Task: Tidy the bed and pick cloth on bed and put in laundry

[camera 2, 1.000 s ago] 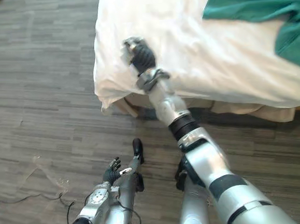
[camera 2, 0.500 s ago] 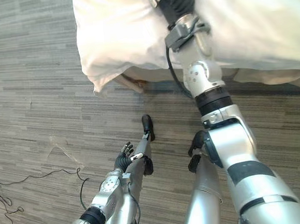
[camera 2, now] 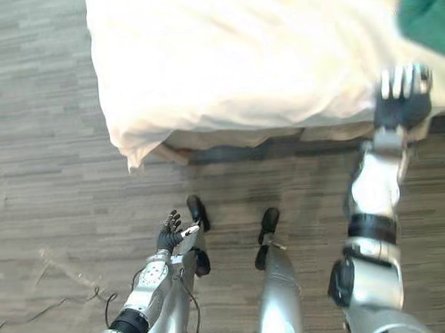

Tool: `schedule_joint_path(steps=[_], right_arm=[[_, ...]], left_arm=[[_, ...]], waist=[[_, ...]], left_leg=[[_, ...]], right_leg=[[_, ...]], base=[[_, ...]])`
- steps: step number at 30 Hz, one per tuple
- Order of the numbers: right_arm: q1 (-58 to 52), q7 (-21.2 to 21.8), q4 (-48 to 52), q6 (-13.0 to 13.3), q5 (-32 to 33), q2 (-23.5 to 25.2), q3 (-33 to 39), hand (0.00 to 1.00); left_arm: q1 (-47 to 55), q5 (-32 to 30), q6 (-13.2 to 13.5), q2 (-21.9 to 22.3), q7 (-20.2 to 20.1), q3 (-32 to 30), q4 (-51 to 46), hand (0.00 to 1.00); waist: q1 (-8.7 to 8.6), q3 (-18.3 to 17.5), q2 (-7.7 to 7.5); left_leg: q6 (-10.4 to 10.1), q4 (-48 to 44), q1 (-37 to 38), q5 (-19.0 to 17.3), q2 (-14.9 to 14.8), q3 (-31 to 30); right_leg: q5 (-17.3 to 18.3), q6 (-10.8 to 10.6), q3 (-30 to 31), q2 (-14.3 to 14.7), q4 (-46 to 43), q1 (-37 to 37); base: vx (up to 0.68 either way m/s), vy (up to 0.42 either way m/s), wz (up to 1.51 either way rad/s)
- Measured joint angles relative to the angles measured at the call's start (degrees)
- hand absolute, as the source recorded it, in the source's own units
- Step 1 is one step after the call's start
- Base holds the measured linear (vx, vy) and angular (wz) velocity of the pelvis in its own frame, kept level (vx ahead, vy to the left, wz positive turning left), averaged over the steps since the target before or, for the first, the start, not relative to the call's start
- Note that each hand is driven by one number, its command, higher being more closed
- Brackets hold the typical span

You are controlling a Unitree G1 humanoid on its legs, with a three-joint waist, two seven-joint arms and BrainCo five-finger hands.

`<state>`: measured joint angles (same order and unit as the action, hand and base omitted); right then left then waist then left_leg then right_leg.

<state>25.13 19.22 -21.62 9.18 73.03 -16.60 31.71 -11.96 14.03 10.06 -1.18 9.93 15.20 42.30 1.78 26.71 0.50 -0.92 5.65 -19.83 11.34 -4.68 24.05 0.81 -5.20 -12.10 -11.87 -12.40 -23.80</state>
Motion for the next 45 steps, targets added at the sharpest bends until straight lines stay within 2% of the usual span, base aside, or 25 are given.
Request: schedule_joint_path(steps=[1,3,4,8,10,11,13,14,16,17,19,20,22,25,29,31,35,39,40,41,42,44,45], right_arm=[[-1.6,0.3,0.6,0.0,0.0,0.8,0.0,1.00],[-9.2,0.8,2.5,0.0,-0.2,5.8,-0.7,1.00],[-11.5,0.7,2.4,0.0,-0.8,7.7,-1.2,0.00],[-19.0,-0.3,0.9,-0.4,-7.1,13.5,-4.3,0.00],[-24.4,-1.6,-2.4,-1.3,-13.5,16.1,-7.2,0.00],[-25.2,-1.8,-3.2,-1.4,-14.6,16.4,-7.9,0.00],[-28.6,-3.4,-9.5,-2.0,-21.9,17.6,-10.1,0.00],[-29.0,-3.7,-10.8,-2.0,-22.9,17.9,-10.3,0.00],[-30.0,-5.9,-18.4,-1.9,-28.6,18.5,-11.1,0.00],[-30.2,-6.2,-19.9,-1.9,-29.5,18.5,-11.1,0.00],[-31.2,-7.6,-25.8,-1.8,-36.4,18.4,-11.1,0.00],[-31.5,-7.7,-26.7,-1.8,-37.6,18.5,-11.1,0.00],[-31.9,-8.2,-30.5,-1.7,-44.1,18.5,-11.0,0.00],[-32.2,-8.3,-33.0,-1.5,-49.2,18.4,-10.8,0.00],[-32.3,-8.3,-34.6,-0.6,-58.5,18.1,-10.7,0.00],[-32.4,-8.4,-35.2,-0.4,-60.5,18.1,-10.7,0.00],[-31.6,-9.0,-36.6,0.3,-60.9,18.1,-11.1,0.00],[-31.8,-9.6,-36.6,3.1,-60.7,17.9,-13.0,0.00],[-31.7,-9.5,-36.4,3.2,-60.7,17.0,-14.5,0.00],[-31.7,-9.5,-36.3,3.2,-60.7,16.7,-15.0,0.00],[-31.6,-9.5,-36.0,3.1,-60.7,15.6,-16.4,0.00],[-31.5,-9.5,-35.6,1.7,-60.1,14.9,-16.8,0.00],[-31.8,-9.5,-35.7,0.4,-59.7,14.9,-16.9,0.00]], left_arm=[[0.0,-0.2,-0.1,0.1,-0.3,0.1,0.0,0.00],[0.0,-2.4,-0.4,0.5,-1.4,0.4,0.5,0.00],[0.0,-3.4,-0.4,0.7,-1.7,0.5,1.2,0.00],[0.9,-6.5,-0.4,0.9,-3.4,0.6,5.0,0.00],[3.2,-6.8,-0.3,0.8,-3.6,0.5,6.3,0.00],[3.8,-6.8,-0.3,0.8,-3.6,0.5,6.3,0.00],[6.6,-6.5,-0.3,0.2,-3.6,-0.5,6.4,0.00],[7.1,-6.4,-0.3,0.1,-3.5,-0.8,6.5,0.00],[8.9,-5.6,-0.4,0.0,-3.3,-4.0,8.1,0.00],[8.9,-5.6,-0.4,0.1,-3.3,-4.5,8.6,0.00],[9.3,-4.4,-0.4,-0.3,-2.9,-5.4,10.8,0.00],[9.3,-4.1,-0.5,-0.3,-2.8,-5.8,11.1,0.00],[9.7,-3.4,-0.8,-1.0,-2.0,-7.1,11.5,0.00],[9.8,-3.4,-1.1,-1.8,-1.3,-8.4,13.4,0.00],[10.6,-1.6,-3.5,-2.5,-0.9,-10.0,15.8,0.00],[10.9,-2.1,-4.6,-2.4,-1.1,-11.0,16.2,0.00],[11.2,-7.0,-5.9,-3.1,-1.3,-11.5,17.4,0.00],[11.4,-12.4,-7.1,-4.2,-1.2,-11.9,17.8,0.00],[11.2,-12.8,-7.2,-4.3,-0.8,-11.9,17.8,0.00],[11.2,-12.8,-7.4,-4.3,-0.8,-11.9,17.7,0.00],[10.7,-12.9,-7.6,-4.4,-0.7,-12.0,17.7,0.00],[9.5,-12.7,-9.0,-4.6,-0.7,-12.0,17.6,0.00],[8.8,-12.5,-10.0,-5.1,-0.8,-12.4,17.6,0.00]], waist=[[-0.22,0.0,-0.12],[-0.94,-0.4,-0.82],[-0.93,-0.7,-1.25],[-0.84,-3.2,-3.27],[-0.86,-7.0,-4.31],[-0.85,-7.7,-4.45],[-0.84,-11.7,-4.73],[-0.85,-12.5,-4.74],[-0.88,-15.7,-4.37],[-0.91,-16.3,-4.25],[-1.10,-17.7,-3.69],[-1.16,-18.0,-3.65],[-1.18,-18.9,-3.89],[-1.40,-19.8,-4.33],[-2.25,-20.4,-4.85],[-2.36,-20.5,-4.91],[-2.21,-20.5,-5.00],[-2.83,-20.1,-4.33],[-3.02,-19.9,-2.94],[-3.03,-19.9,-2.53],[-3.23,-19.9,-1.61],[-4.11,-19.1,-1.77],[-4.42,-18.5,-2.62]], left_leg=[[-0.2,0.0,0.8,-0.2,-0.1,0.4],[-1.0,0.1,5.0,-1.1,-1.2,0.9],[-1.3,0.2,6.3,-1.3,-1.6,1.0],[-2.1,0.3,10.0,-2.5,-2.9,2.0],[-2.4,0.3,12.6,-2.8,-3.0,2.0],[-2.6,0.3,13.1,-2.9,-2.9,2.0],[-3.2,0.3,15.7,-3.6,-2.8,1.8],[-3.2,0.4,16.0,-3.8,-2.8,1.8],[-3.4,0.4,18.0,-4.5,-2.6,1.6],[-3.4,0.4,18.1,-4.6,-2.6,1.6],[-3.3,0.4,19.4,-5.0,-2.3,0.7],[-3.3,0.4,19.4,-5.1,-2.2,0.5],[-3.5,0.4,19.9,-5.6,-2.1,0.4],[-3.4,0.4,20.5,-5.8,-1.4,0.3],[-2.9,0.4,21.7,-6.6,-0.2,-0.7],[-2.8,0.4,22.1,-6.9,0.4,-1.0],[-2.8,0.4,22.9,-7.7,0.7,0.3],[-4.2,0.4,25.7,-10.1,-0.7,4.2],[-4.3,0.3,26.7,-10.9,-2.4,6.5],[-4.3,0.3,26.9,-11.0,-2.9,7.2],[-4.4,0.0,27.2,-11.3,-3.9,9.3],[-4.4,-0.1,28.8,-11.6,-4.1,12.6],[-4.0,-2.1,29.8,-12.5,-4.1,15.1]], right_leg=[[-0.1,0.0,0.1,0.2,0.5,0.9],[-0.1,0.1,0.2,1.4,2.5,5.6],[0.0,0.2,0.2,1.8,3.0,7.1],[0.4,0.8,0.2,3.2,4.7,11.3],[0.7,0.5,-0.2,3.4,6.3,14.8],[0.7,0.4,-0.3,3.4,6.6,15.5],[1.0,0.1,-1.4,3.4,8.6,19.5],[1.1,0.1,-1.4,3.4,8.9,19.9],[1.3,-0.1,-1.8,3.4,10.1,22.6],[1.3,-0.1,-1.9,3.4,10.2,22.8],[1.9,-0.5,-2.7,3.3,10.8,24.6],[2.1,-0.6,-2.8,3.2,10.9,24.7],[2.3,-0.6,-2.9,3.2,11.4,25.4],[2.3,-0.7,-2.9,3.0,11.5,26.5],[2.4,-0.9,-2.8,2.3,11.5,27.7],[2.6,-1.1,-2.9,1.8,11.6,28.2],[2.5,-1.3,-1.7,1.5,11.5,28.3],[2.3,-1.0,0.1,2.6,8.5,27.2],[1.1,0.7,-1.1,3.9,4.3,24.5],[0.7,1.4,-1.7,4.3,2.8,23.3],[-0.5,3.3,-3.8,4.9,-1.8,20.0],[-1.1,4.2,-5.6,4.7,-5.3,17.8],[-1.2,4.2,-5.9,4.6,-4.1,18.5]], base=[[0.12,-0.034,-0.30],[0.11,-0.054,-0.20],[0.10,-0.061,-0.17],[0.11,-0.051,-0.11],[0.14,-0.022,0.04],[0.16,-0.008,0.13],[0.15,-0.002,0.16],[0.11,0.000,0.10],[0.09,0.003,0.04],[0.06,0.007,0.07],[0.03,0.010,0.16],[0.01,0.010,0.16],[0.01,0.008,0.05],[0.06,0.016,0.01],[0.06,0.021,0.05],[0.08,0.035,0.06],[0.06,0.028,-0.13],[0.03,-0.002,-0.59],[-0.01,-0.019,-0.87],[-0.02,-0.005,-1.09],[-0.01,0.012,-0.98],[-0.01,0.026,-1.06],[0.00,0.021,-1.22]])
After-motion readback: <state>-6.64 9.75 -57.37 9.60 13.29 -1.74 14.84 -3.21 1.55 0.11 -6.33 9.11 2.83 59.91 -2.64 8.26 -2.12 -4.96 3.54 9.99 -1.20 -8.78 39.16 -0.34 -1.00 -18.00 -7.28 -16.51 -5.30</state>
